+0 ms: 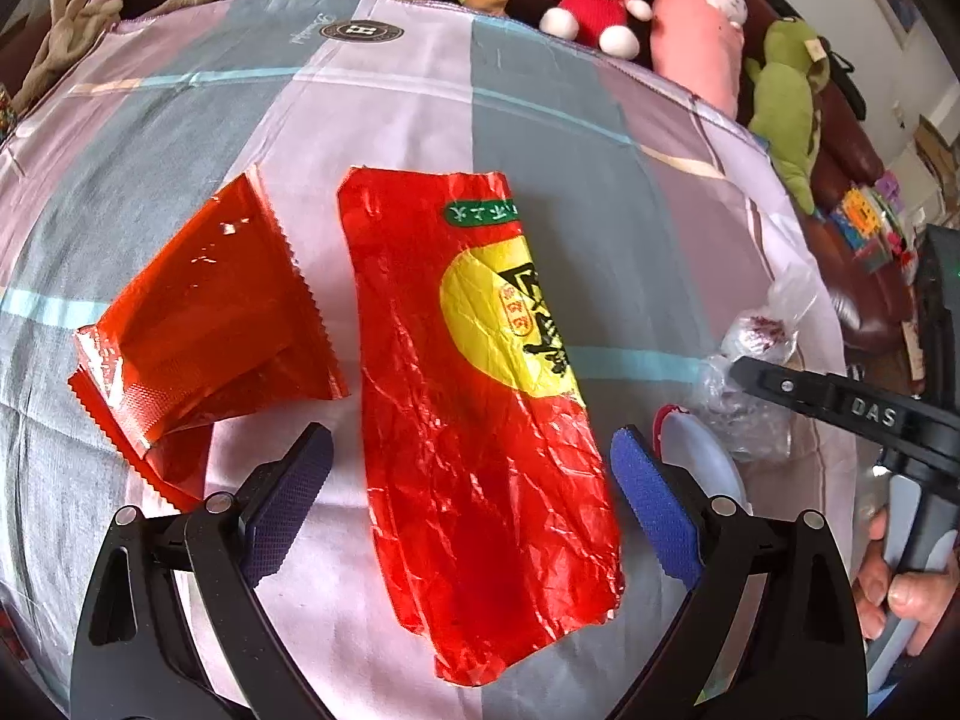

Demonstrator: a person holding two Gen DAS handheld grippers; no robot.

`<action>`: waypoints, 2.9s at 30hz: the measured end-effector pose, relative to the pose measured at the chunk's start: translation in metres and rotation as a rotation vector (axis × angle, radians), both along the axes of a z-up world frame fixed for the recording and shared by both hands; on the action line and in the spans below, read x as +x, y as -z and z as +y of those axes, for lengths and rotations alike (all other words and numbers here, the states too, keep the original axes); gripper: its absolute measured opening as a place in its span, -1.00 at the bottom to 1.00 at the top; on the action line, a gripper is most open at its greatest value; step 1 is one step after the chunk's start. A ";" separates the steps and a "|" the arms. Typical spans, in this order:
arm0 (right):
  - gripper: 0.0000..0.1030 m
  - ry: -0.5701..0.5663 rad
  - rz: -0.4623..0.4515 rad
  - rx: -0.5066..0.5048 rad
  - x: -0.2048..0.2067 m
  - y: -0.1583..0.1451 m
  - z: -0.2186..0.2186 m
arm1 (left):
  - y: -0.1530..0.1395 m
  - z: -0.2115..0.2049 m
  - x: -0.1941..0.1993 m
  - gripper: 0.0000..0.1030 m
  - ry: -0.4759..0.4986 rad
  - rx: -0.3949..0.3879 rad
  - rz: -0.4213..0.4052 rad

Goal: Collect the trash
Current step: 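Grasp the clear plastic bag with the right tool while the left tool grasps the red snack wrapper, then carry the plastic bag and red wrapper toward the teal bucket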

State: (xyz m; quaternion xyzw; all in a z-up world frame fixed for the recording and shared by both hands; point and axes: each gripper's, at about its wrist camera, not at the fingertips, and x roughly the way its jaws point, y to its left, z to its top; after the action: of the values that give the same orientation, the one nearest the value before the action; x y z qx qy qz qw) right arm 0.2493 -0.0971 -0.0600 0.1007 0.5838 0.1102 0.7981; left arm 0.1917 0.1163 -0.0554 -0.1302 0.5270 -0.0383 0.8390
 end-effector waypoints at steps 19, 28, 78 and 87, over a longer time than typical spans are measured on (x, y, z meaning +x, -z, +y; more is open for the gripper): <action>-0.52 0.022 -0.013 -0.049 -0.057 -0.007 -0.052 | 0.006 -0.029 0.001 0.71 -0.007 0.229 -0.003; -0.51 0.000 -0.014 -0.053 -0.074 -0.006 -0.048 | -0.003 -0.016 -0.009 -0.35 -0.050 0.235 -0.029; -0.51 0.263 -0.104 0.101 -0.177 -0.030 -0.207 | -0.071 -0.226 -0.085 -0.58 0.379 0.118 -0.172; -0.50 0.368 -0.146 0.084 -0.194 -0.036 -0.277 | -0.068 -0.299 -0.085 -0.59 0.544 0.125 -0.178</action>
State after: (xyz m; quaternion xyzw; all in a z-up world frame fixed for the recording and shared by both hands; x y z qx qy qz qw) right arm 0.0558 -0.3741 -0.0239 0.2304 0.4909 -0.0063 0.8402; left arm 0.1065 -0.1830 0.0126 0.0716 0.4681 -0.2408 0.8472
